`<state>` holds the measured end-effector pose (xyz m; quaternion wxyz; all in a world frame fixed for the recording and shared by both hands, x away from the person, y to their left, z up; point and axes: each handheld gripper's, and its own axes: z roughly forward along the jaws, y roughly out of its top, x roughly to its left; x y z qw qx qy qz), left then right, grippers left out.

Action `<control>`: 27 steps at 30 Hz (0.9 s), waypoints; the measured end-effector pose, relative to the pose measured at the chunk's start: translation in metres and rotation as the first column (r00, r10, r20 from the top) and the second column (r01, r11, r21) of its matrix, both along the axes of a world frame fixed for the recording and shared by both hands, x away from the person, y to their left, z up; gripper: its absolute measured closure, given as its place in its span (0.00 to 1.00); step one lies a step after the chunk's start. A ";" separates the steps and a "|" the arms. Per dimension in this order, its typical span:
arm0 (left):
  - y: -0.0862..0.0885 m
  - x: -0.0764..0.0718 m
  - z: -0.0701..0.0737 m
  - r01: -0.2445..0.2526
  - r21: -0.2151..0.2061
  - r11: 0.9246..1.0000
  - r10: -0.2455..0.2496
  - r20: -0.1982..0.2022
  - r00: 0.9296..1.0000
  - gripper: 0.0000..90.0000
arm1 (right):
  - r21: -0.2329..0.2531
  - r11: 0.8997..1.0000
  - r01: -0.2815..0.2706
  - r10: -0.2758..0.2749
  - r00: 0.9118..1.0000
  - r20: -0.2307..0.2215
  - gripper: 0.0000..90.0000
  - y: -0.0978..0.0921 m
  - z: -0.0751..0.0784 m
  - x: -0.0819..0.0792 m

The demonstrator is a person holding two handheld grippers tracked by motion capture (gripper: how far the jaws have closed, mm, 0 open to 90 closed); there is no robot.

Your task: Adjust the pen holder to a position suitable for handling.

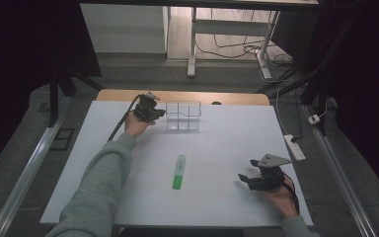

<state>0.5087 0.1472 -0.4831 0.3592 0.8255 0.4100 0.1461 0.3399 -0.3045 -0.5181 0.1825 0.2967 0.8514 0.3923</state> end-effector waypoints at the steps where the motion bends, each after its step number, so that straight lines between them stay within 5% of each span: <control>1: 0.001 -0.001 0.002 0.002 0.000 1.000 -0.002 0.001 1.000 0.99 | 0.000 1.000 0.001 -0.001 1.000 0.001 0.26 0.000 0.000 0.000; 12: 0.016 -0.031 0.011 0.019 -0.044 0.999 -0.018 0.012 1.000 0.91 | 0.017 1.000 0.014 -0.014 1.000 0.010 0.26 -0.001 0.002 -0.001; 27: 0.022 -0.082 0.028 0.057 -0.029 0.998 -0.057 -0.012 0.998 0.48 | 0.044 0.999 0.009 -0.010 1.000 0.016 0.26 -0.001 0.006 -0.002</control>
